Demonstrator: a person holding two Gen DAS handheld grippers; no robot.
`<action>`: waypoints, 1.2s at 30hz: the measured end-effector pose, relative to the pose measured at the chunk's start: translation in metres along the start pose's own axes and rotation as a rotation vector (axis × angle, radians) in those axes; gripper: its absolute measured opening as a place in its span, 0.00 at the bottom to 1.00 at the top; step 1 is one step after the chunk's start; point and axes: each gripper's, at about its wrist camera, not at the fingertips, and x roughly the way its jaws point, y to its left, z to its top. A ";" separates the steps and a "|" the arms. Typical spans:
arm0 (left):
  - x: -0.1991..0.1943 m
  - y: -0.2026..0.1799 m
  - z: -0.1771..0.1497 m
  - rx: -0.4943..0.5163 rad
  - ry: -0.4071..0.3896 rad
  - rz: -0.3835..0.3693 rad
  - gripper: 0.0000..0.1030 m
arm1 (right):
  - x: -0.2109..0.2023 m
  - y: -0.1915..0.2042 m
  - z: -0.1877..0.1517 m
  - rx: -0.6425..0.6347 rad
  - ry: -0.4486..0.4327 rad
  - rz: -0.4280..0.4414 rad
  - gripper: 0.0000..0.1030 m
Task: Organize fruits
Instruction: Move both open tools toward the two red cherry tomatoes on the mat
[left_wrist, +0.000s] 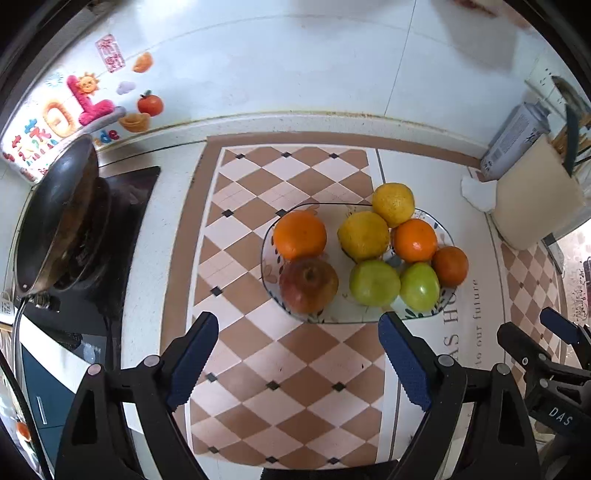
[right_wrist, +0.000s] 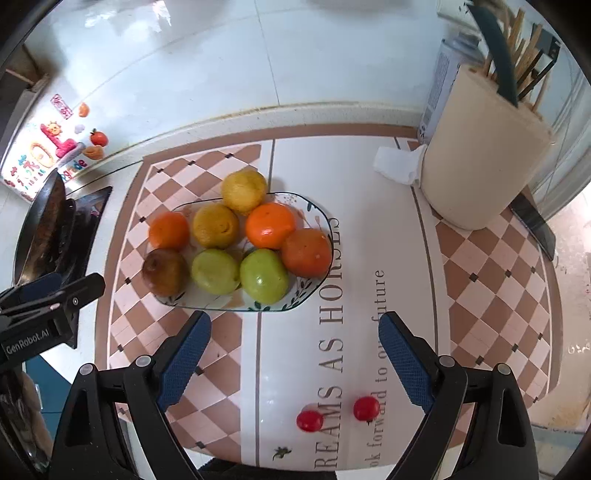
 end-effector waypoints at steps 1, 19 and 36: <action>-0.006 0.001 -0.003 0.000 -0.013 0.000 0.86 | -0.008 0.002 -0.003 -0.002 -0.011 0.003 0.92; -0.128 0.016 -0.061 -0.001 -0.220 -0.028 0.86 | -0.141 0.032 -0.057 -0.045 -0.186 0.032 0.92; -0.173 0.013 -0.098 0.019 -0.306 -0.036 0.86 | -0.199 0.040 -0.092 -0.029 -0.273 0.031 0.92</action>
